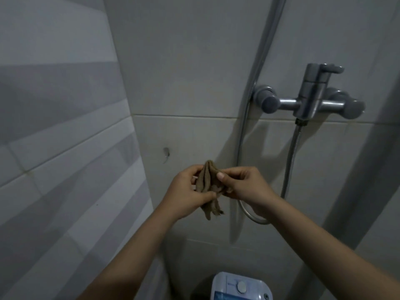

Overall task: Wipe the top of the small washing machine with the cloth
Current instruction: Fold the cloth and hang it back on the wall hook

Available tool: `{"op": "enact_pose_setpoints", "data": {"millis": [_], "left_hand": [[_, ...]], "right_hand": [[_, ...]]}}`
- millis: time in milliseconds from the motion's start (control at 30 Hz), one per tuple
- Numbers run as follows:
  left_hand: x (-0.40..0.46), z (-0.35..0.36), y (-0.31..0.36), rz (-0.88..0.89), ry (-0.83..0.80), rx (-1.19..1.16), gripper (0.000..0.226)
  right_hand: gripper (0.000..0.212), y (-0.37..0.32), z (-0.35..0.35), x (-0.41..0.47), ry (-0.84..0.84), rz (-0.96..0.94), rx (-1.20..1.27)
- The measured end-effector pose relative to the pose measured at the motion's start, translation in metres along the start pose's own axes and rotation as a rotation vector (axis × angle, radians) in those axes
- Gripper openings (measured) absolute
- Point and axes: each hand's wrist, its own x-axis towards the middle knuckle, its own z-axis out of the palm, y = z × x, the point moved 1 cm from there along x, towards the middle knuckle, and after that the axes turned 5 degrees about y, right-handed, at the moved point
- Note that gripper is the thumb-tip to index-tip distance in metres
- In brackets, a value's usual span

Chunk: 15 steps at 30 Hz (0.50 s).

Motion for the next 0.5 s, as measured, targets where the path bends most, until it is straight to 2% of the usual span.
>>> {"op": "enact_pose_setpoints", "data": {"millis": [133, 233, 300, 400, 500], "left_hand": [[0.017, -0.03, -0.021, -0.004, 0.082, 0.062, 0.043], [0.028, -0.058, -0.04, 0.076, 0.174, 0.233, 0.033], [0.035, -0.072, -0.049, 0.195, 0.233, 0.345, 0.024], [0.048, -0.083, -0.069, 0.345, 0.266, 0.538, 0.018], [0.061, -0.089, -0.086, 0.398, 0.275, 0.683, 0.016]], "right_hand": [[0.024, -0.006, 0.012, 0.025, 0.141, -0.144, -0.323], [0.013, -0.007, 0.021, 0.041, 0.171, -0.337, -0.646], [0.012, -0.006, 0.03, 0.05, 0.14, -0.47, -0.714], [0.021, 0.006, 0.047, 0.068, -0.032, -0.694, -0.914], [0.03, 0.016, 0.061, 0.087, -0.126, -0.738, -1.195]]}}
